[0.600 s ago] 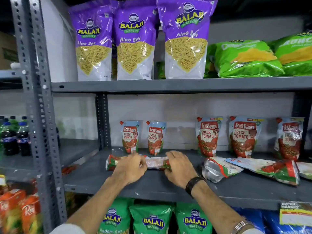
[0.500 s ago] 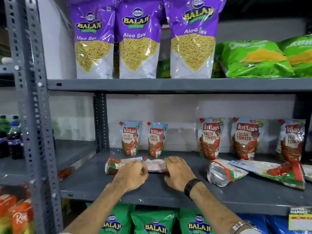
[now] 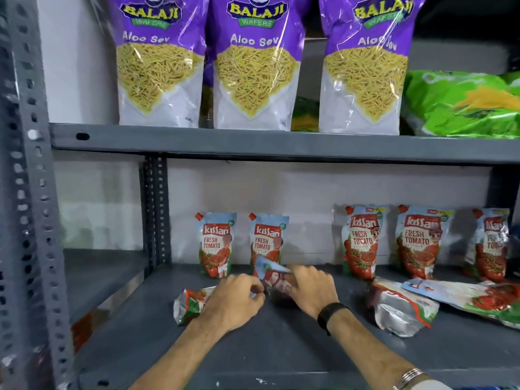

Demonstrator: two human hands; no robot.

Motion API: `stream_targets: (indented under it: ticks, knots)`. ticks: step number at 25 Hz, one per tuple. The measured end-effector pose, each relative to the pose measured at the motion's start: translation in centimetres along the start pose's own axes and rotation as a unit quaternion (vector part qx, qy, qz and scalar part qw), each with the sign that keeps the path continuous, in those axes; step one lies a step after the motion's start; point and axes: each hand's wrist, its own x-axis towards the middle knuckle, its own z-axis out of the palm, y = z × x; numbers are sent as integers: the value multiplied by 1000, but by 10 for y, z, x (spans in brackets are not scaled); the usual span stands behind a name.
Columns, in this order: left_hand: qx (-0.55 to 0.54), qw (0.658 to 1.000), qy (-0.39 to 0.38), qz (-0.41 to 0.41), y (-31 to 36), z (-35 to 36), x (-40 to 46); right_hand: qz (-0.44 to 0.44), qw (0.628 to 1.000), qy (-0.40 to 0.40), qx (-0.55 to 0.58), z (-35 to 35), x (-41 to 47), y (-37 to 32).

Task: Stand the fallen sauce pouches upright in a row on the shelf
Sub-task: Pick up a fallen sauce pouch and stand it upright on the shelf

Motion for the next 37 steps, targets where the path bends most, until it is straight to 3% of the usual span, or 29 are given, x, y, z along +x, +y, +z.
stream_targets:
  ticks: [2, 3, 5, 7, 10, 13, 17, 19, 29, 31, 34, 35, 37]
  knots:
    - [-62, 997, -12, -36, 3, 0, 7, 92, 975, 16, 199, -3, 12, 4]
    - [-104, 993, -18, -56, 5, 0, 10, 131, 934, 19, 332, -7, 20, 7]
    - [-228, 969, -29, -91, 11, 1, 16, 183, 804, -2, 566, -14, 30, 13]
    - [-369, 922, -23, -113, 22, -2, 23, 175, 696, -25, 696, -24, 34, 15]
    - [-487, 864, 17, -126, 37, -16, 33, 103, 617, -47, 779, -39, 32, 12]
    - [-488, 861, 44, -132, 42, -26, 42, 67, 625, -51, 776, -47, 37, 13]
    - [-461, 872, 72, -148, 40, -12, 40, 60, 696, -70, 712, -34, 37, 23]
    - [-443, 880, 83, -148, 36, 2, 37, 58, 713, -90, 693, -20, 30, 30]
    - [-379, 911, 74, -147, 18, 30, 35, 113, 701, -117, 695, 19, 17, 44]
    - [-330, 935, 36, -125, 16, 23, 32, 144, 697, -63, 700, 17, 16, 42]
    - [-121, 989, 24, -79, -2, -2, 30, 172, 723, 176, 646, 4, 12, 38]
    - [-41, 997, 10, -66, -9, -13, 28, 155, 733, 238, 618, -2, 10, 34]
    - [109, 988, -82, -74, -19, -31, 24, 121, 753, 271, 587, -9, 9, 22]
